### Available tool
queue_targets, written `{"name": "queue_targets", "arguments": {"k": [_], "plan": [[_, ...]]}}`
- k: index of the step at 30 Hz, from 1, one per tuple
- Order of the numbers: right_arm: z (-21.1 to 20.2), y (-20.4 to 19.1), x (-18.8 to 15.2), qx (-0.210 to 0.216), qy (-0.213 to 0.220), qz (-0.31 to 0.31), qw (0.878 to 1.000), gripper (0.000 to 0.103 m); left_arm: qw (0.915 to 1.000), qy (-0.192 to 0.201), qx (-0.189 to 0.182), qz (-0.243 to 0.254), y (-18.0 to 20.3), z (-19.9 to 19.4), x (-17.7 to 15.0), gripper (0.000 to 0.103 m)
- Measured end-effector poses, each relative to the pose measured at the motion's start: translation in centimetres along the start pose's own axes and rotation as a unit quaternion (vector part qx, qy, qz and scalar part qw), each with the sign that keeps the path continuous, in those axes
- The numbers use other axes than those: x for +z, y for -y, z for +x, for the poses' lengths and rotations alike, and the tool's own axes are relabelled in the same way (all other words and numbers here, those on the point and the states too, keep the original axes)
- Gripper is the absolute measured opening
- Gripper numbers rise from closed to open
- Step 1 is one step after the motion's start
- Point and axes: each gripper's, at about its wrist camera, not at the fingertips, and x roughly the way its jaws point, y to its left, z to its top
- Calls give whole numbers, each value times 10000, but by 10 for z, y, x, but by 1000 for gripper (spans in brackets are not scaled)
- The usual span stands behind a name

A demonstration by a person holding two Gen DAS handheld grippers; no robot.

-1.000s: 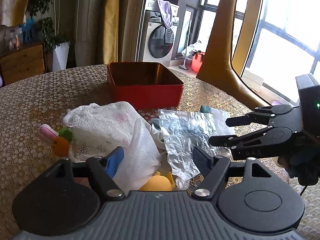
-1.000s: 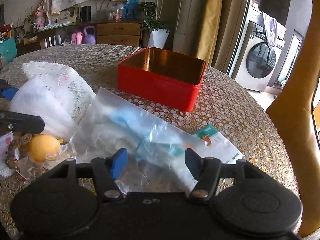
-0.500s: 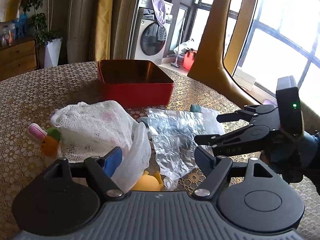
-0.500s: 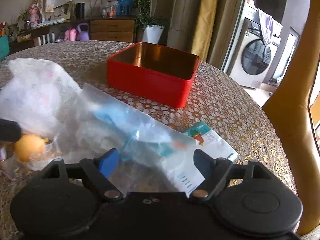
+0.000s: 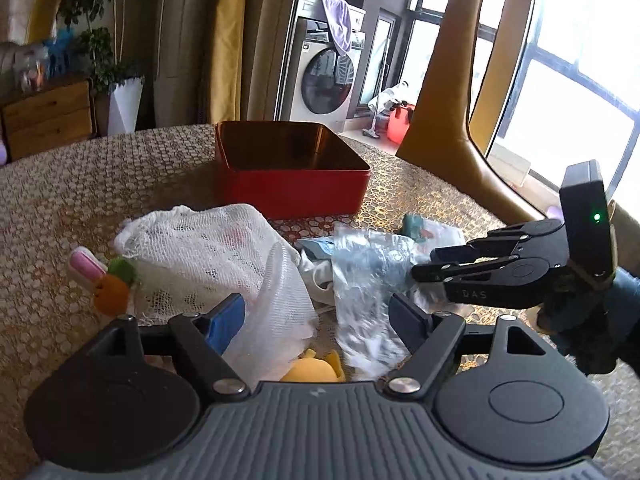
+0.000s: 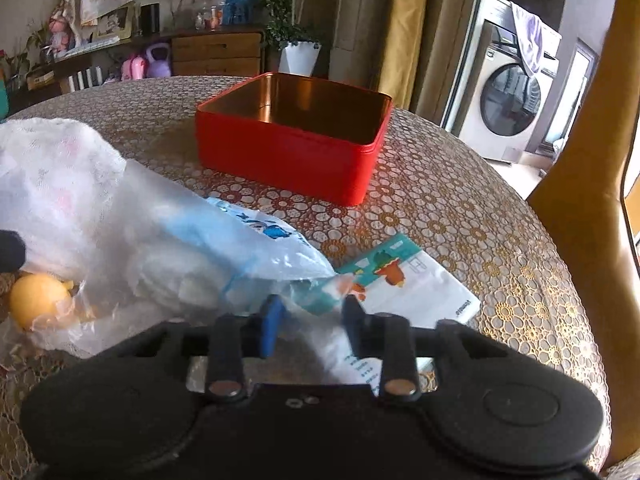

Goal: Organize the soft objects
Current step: 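Close the right gripper on the clear plastic bag and lift it, then carry the plastic bag with the right gripper over the red tin box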

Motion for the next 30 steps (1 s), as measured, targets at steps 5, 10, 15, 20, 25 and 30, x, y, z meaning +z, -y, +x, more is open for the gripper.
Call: {"name": "queue_targets", "arguments": {"k": [5, 10, 15, 20, 25, 30], "plan": [[-5, -11, -2, -270, 107, -258, 9992, 4, 9999, -13, 83, 63, 0, -1, 0, 60], [-15, -12, -6, -303, 239, -156, 9991, 2, 9999, -56, 42, 119, 0, 0, -3, 33], [-34, -15, -8, -248, 424, -55, 9988, 1, 9998, -29, -75, 203, 3, -4, -5, 20], [-56, -17, -9, -224, 586, 45, 9980, 1, 9997, 20, -140, 201, 5, -11, -4, 13], [-77, -18, -8, -153, 744, 186, 9969, 1, 9996, 54, -239, 113, 5, -23, -2, 11], [-94, -14, -10, -39, 878, 366, 9955, 1, 9994, 83, -324, -77, 4, -32, 1, 9]]}}
